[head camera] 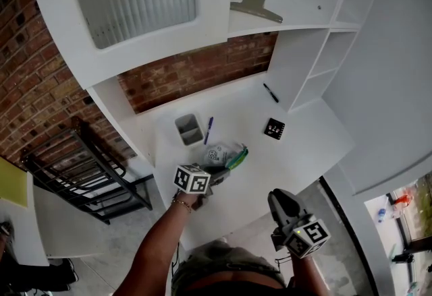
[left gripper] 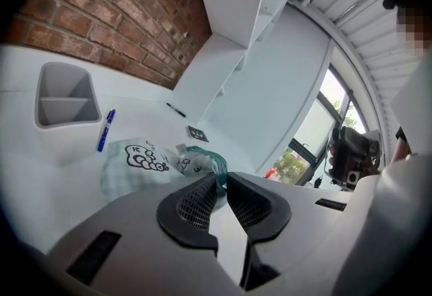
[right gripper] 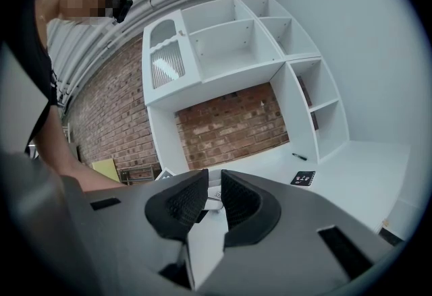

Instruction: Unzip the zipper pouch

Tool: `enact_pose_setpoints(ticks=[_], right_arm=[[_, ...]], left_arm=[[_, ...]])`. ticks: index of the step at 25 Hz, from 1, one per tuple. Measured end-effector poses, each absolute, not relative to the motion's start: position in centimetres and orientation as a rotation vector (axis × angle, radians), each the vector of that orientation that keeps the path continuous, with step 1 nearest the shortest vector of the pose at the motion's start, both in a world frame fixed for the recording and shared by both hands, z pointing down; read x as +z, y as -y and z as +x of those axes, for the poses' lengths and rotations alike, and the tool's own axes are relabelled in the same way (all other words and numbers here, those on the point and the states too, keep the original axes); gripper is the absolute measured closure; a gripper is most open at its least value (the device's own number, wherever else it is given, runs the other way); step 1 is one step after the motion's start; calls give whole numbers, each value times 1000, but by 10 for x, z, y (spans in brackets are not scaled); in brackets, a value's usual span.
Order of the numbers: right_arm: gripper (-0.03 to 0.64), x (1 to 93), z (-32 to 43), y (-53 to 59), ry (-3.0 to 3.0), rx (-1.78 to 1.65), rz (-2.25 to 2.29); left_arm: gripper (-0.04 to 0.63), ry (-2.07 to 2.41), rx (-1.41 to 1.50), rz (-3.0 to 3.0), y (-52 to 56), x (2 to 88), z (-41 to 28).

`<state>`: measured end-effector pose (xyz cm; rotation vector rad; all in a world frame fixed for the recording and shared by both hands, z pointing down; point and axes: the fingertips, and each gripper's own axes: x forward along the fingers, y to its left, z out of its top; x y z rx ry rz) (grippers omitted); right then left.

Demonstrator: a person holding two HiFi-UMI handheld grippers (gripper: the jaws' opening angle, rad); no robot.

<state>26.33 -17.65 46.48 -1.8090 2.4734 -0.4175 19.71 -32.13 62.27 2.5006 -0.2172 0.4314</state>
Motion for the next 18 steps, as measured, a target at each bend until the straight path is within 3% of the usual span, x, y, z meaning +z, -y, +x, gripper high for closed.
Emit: enact_pose_setpoints(ticks=[9, 18], right_arm=[[558, 468, 259, 176, -2506, -404, -1811], [558, 471, 256, 180, -2541, -392, -1792]], left_arm=[[534, 306, 487, 2530, 308, 648, 194], [430, 291, 448, 2516, 299, 644, 182]])
